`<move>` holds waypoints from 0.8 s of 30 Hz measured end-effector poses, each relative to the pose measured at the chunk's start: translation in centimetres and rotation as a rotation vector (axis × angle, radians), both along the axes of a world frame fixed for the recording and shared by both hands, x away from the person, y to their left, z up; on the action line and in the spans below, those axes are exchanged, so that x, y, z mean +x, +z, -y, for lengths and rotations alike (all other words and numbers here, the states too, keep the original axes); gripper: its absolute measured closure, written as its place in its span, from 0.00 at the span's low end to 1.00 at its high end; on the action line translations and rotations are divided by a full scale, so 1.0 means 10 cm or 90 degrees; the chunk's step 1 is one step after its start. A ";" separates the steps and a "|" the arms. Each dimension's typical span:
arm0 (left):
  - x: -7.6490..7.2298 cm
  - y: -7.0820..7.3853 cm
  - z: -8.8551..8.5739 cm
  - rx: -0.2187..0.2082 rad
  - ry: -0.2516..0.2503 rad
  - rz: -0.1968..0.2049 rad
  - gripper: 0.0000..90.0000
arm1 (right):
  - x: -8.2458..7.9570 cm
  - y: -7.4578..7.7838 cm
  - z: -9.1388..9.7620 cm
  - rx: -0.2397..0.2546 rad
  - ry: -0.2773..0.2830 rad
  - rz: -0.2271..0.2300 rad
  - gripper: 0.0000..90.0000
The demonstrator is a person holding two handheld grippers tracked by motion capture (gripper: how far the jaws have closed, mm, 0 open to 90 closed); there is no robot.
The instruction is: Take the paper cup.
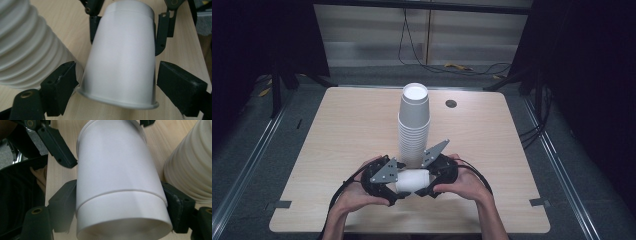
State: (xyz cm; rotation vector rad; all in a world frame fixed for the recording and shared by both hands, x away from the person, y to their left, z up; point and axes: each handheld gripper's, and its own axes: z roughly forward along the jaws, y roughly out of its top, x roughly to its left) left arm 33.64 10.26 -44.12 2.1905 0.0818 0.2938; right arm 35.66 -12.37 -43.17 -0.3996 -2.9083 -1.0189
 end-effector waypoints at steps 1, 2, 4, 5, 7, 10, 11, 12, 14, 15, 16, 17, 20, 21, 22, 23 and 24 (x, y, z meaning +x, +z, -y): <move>0.00 0.00 -0.02 -0.010 0.010 0.002 0.18 | 0.00 0.00 0.01 0.001 -0.003 0.001 0.26; 0.01 0.00 -0.04 -0.017 0.018 0.003 0.18 | 0.00 0.00 0.02 0.007 -0.010 0.006 0.26; 0.02 -0.01 -0.08 -0.036 0.028 -0.001 0.18 | 0.00 -0.01 0.05 0.014 -0.016 0.011 0.26; 0.02 -0.01 -0.09 -0.044 0.029 -0.001 0.18 | 0.00 -0.01 0.06 0.022 -0.019 0.012 0.26; 0.02 -0.01 -0.11 -0.059 0.030 -0.010 0.18 | 0.01 -0.02 0.09 0.027 -0.025 0.009 0.26; 0.03 -0.02 -0.12 -0.058 0.038 -0.014 0.18 | 0.01 -0.05 0.11 0.027 -0.033 0.006 0.26; 0.03 -0.02 -0.13 -0.066 0.039 -0.017 0.18 | 0.01 -0.05 0.12 0.027 -0.036 0.004 0.26; 0.02 -0.02 -0.13 -0.075 0.043 -0.021 0.18 | 0.02 -0.06 0.12 0.033 -0.035 0.005 0.26; 0.03 -0.03 -0.15 -0.088 0.049 -0.025 0.18 | 0.02 -0.07 0.14 0.037 -0.036 0.006 0.26; 0.04 -0.04 -0.17 -0.089 0.050 -0.033 0.18 | 0.02 -0.07 0.14 0.041 -0.039 0.010 0.26; 0.05 -0.05 -0.18 -0.098 0.055 -0.044 0.18 | 0.02 -0.08 0.15 0.046 -0.039 0.010 0.26; 0.06 -0.05 -0.20 -0.101 0.054 -0.052 0.18 | 0.02 -0.08 0.16 0.048 -0.041 0.010 0.26; 0.04 -0.08 -0.24 -0.140 0.067 -0.061 0.20 | 0.01 -0.10 0.18 0.056 -0.051 0.009 0.26; 0.05 -0.09 -0.25 -0.149 0.065 -0.063 0.20 | 0.01 -0.10 0.19 0.058 -0.056 0.008 0.26; 0.05 -0.09 -0.26 -0.152 0.064 -0.066 0.17 | 0.01 -0.12 0.20 0.062 -0.056 0.006 0.26; 0.05 -0.10 -0.27 -0.162 0.067 -0.071 0.18 | 0.02 -0.12 0.22 0.067 -0.061 0.008 0.26; 0.05 -0.10 -0.28 -0.162 0.065 -0.065 0.17 | 0.02 -0.14 0.23 0.073 -0.065 0.007 0.26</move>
